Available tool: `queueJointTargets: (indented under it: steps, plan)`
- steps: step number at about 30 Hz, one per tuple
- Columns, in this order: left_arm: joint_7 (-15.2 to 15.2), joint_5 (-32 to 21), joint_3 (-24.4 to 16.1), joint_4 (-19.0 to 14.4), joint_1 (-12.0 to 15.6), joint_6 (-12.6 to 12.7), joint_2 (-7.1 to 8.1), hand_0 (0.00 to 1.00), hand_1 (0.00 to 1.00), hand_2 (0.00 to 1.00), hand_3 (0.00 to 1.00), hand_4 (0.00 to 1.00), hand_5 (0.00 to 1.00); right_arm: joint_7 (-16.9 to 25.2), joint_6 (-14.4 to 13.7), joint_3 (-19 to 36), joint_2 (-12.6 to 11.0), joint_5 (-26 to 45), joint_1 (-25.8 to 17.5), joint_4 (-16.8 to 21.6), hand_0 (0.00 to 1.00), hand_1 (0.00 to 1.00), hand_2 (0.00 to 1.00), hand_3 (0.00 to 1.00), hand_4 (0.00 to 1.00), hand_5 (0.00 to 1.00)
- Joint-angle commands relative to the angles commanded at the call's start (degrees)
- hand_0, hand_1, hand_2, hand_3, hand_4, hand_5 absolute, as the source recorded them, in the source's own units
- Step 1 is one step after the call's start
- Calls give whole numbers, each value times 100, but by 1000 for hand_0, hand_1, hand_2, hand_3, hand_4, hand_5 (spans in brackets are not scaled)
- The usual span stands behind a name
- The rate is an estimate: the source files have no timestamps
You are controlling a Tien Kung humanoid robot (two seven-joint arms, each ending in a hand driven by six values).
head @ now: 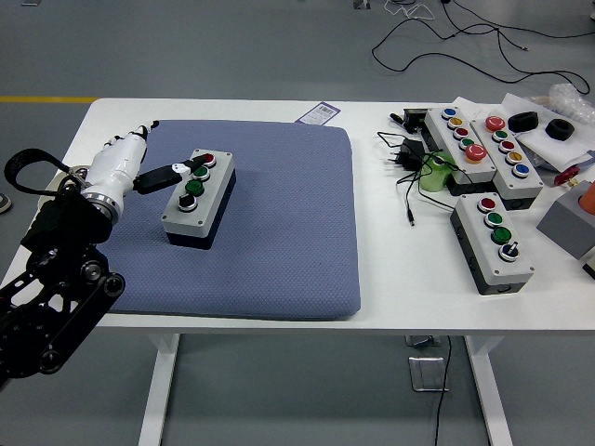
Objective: Pick up the button,place it on the desk,press the button,press the button
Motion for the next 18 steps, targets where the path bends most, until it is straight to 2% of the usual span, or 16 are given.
queueJointTargets:
  steps: [2,4,11,18]
  plan:
    - [41,37,33,13,-14,-12,-19,998,998,998,998,998,830,0,0,0,0,-1,0,0,674,648,698,644,329,192]
    - [196,75,169,121,-83,-34,-106,998,998,998,998,998,830,3,1,-2,1,-8,-2,0,674,648,698,644,329,192]
    - [207,63,398,617,-276,-154,-335,998,998,998,998,998,817,9,-5,-3,-2,-7,-33,0,675,648,698,643,329,192]
    - [207,196,575,986,-375,-153,-593,997,998,998,998,998,782,9,-13,7,-14,0,-100,0,674,649,698,643,329,193]
